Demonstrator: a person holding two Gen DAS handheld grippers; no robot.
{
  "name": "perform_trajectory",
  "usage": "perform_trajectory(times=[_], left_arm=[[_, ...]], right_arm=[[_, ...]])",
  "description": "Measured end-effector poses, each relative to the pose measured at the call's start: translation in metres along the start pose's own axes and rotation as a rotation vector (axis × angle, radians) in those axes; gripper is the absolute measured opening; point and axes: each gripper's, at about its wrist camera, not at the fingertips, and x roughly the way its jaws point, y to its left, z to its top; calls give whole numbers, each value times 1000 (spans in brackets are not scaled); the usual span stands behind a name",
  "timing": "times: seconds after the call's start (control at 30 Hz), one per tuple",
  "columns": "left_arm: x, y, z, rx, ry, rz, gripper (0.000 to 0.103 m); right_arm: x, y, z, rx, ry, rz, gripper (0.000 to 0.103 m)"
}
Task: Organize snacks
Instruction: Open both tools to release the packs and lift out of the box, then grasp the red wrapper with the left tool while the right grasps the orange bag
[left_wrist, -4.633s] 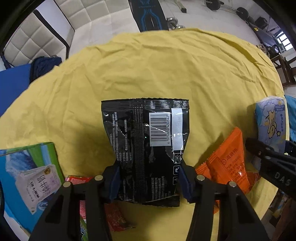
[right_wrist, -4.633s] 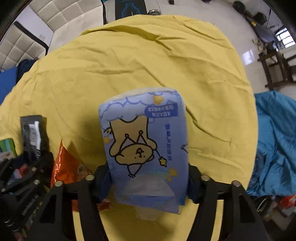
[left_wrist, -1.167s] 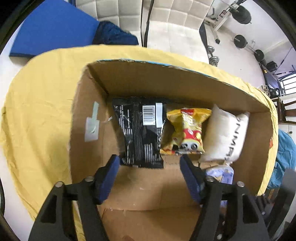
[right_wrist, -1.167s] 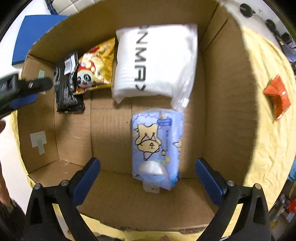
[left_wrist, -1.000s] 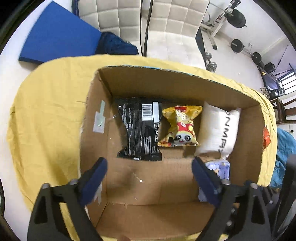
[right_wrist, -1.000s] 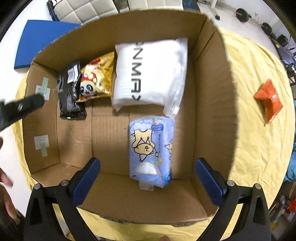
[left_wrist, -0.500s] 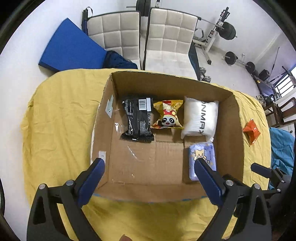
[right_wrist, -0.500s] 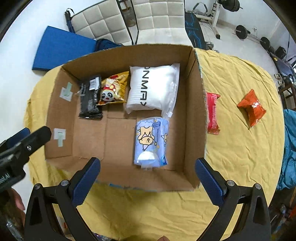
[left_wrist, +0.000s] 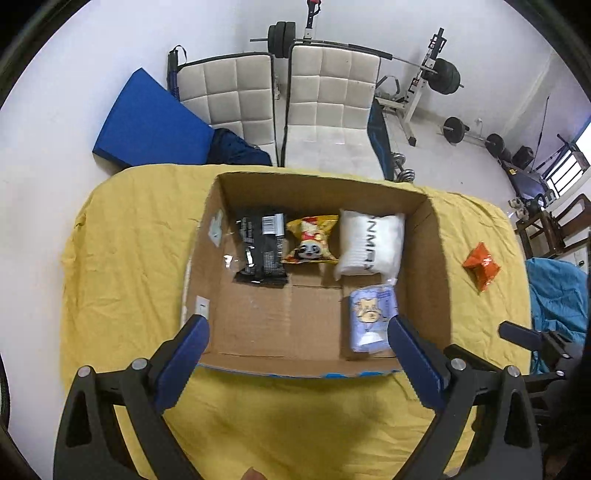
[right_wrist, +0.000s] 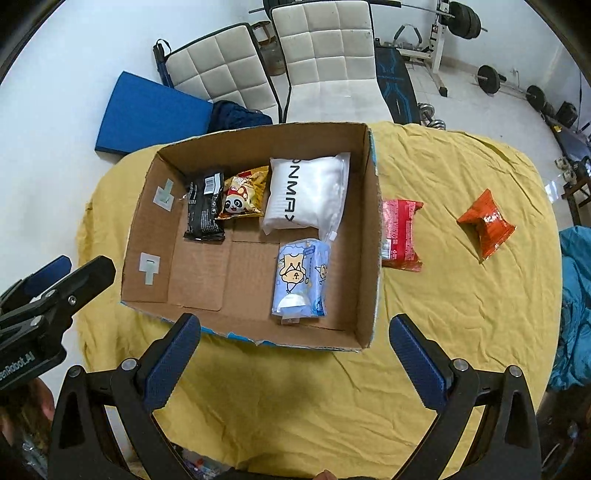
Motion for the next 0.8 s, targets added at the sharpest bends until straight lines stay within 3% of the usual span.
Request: perform_trajectory(times=[0.2,0.4,0.57,0.73,0.8], left_arm=[[-2,-55,9,43,6,-8,99],[29,-147,27,142,55,20,99],[90,-238,40,238,167,34,99],[168,-303,38,324,290,147,99],[200,-317,35,336,324,224,99]], right_arm=[[-19,-66,5,82,-12,18,103],[-28,-176,20,177,-15,-76,103],[-19,-259,32,230,7,-139,103],[-5,-325,34,274,28,-183,103],[1,-344,31,289,39,-183,103]])
